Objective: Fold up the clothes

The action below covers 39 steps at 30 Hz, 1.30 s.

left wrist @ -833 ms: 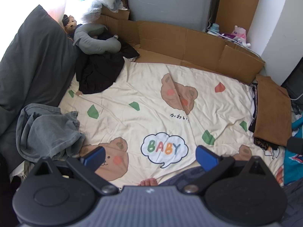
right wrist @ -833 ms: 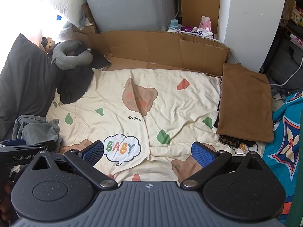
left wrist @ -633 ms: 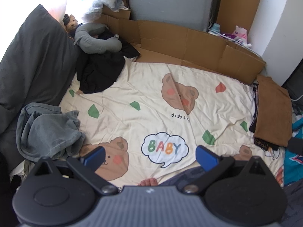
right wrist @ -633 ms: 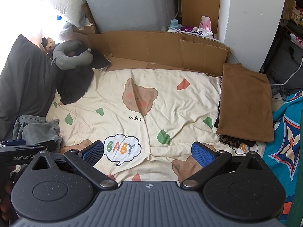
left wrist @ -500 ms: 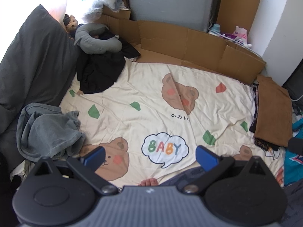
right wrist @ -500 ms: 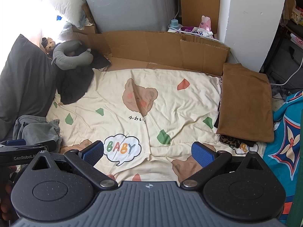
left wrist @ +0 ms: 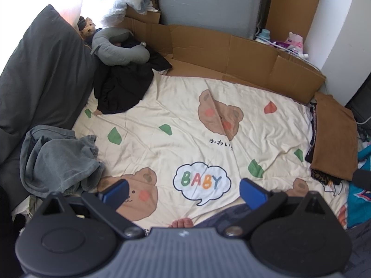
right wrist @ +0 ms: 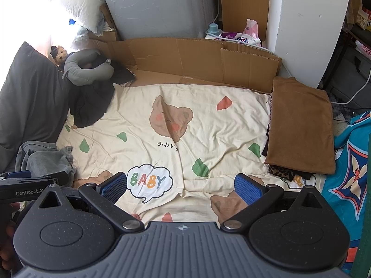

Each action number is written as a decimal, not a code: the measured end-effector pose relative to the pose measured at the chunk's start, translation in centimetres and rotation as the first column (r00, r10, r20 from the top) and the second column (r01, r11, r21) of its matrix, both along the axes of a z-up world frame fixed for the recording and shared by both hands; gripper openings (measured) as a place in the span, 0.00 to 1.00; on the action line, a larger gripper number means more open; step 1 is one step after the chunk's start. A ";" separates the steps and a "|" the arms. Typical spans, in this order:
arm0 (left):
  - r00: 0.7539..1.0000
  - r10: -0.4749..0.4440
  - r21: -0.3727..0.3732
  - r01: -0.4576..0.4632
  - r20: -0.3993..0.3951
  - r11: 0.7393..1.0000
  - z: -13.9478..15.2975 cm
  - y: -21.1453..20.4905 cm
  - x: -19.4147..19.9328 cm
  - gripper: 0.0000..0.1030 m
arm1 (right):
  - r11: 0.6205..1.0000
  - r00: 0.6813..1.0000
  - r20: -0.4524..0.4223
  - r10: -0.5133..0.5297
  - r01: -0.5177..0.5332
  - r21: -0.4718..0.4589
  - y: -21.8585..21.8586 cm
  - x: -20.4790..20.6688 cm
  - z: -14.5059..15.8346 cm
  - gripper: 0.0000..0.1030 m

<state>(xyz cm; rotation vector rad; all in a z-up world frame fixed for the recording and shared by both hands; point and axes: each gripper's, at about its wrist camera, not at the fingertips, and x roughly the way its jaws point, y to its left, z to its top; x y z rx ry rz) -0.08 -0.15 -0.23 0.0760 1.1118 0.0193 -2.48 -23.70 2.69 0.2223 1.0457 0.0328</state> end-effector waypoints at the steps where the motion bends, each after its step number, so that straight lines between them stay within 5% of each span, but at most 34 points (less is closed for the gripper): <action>1: 1.000 0.001 -0.002 -0.001 -0.002 1.000 0.0 0.0 0.0 0.99 | 1.000 1.000 -0.004 0.002 -0.002 0.005 0.0 0.1 -0.1 0.99; 39: 0.999 -0.015 -0.118 0.009 -0.051 0.993 -0.1 2.3 1.0 0.99 | 1.000 1.000 -0.004 -0.029 0.029 0.010 -0.9 0.3 0.4 0.99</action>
